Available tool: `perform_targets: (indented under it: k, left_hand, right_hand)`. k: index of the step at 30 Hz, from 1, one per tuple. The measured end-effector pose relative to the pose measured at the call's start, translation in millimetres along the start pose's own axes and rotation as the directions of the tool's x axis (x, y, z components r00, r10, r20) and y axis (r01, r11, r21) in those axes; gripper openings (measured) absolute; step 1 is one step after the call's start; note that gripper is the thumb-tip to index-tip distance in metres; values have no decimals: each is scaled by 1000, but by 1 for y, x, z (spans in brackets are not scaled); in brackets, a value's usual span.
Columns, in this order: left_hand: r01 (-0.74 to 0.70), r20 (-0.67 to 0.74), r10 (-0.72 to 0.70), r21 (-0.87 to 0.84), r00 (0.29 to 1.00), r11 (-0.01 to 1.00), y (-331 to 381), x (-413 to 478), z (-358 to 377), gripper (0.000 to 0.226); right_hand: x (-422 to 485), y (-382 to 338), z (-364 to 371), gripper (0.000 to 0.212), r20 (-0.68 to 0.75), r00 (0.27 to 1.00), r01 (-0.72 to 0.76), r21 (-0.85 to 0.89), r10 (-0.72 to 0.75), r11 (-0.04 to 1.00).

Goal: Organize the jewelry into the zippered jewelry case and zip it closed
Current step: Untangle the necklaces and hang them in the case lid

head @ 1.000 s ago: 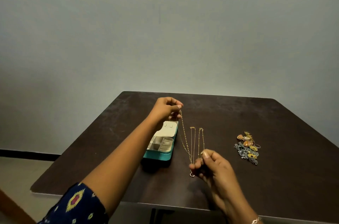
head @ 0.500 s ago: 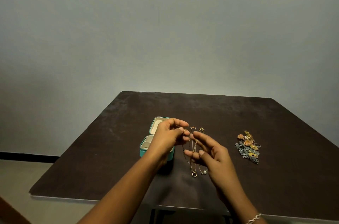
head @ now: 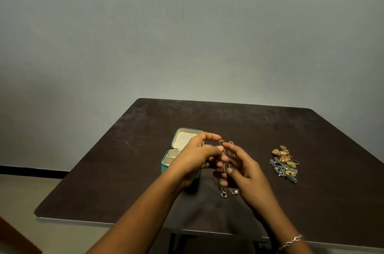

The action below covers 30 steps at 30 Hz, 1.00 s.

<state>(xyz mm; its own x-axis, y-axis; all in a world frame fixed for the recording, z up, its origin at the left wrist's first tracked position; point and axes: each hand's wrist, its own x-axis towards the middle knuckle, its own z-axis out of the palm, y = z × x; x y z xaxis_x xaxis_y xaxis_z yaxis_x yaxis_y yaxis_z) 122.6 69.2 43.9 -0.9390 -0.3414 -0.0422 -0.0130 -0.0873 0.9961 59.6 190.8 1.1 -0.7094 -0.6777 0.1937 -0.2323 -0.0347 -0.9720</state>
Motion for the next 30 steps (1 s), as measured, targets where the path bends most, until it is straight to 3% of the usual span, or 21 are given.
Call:
perform_targets:
  k: [6, 8, 12, 17, 20, 22, 30]
  left_hand:
    - [-25, 53, 27, -45, 998, 999, 7, -3, -5, 22]
    - [-10, 85, 15, -60, 996, 998, 9, -4, -4, 21]
    - [-16, 90, 25, -104, 996, 994, 11, -7, -3, 21]
    - [-23, 26, 28, -192, 999, 981, 12, -4, -8, 21]
    - [-17, -23, 12, -226, 1000, 974, 13, -2, -11, 18]
    - [-9, -63, -8, -269, 998, 963, 13, -1, -14, 16]
    - [120, -132, -188, -405, 973, 906, 0, 8, -19, 15]
  right_hand:
    - [0, 7, -5, 45, -20, 998, -64, 27, 64, 998]
    - [1, 9, -5, 40, 45, 992, -124, 141, 119, 982]
    - [0, 14, 0, 20, 131, 965, -262, 385, 229, 885]
    - [-4, 23, 2, 27, 166, 923, -373, 599, 347, 709]
    - [-6, 28, 0, 51, 177, 912, -371, 741, 370, 559]
    - [-7, 29, -4, 53, 185, 912, -355, 803, 366, 479]
    - [-7, 22, -21, 47, 122, 974, -197, 869, 190, 454]
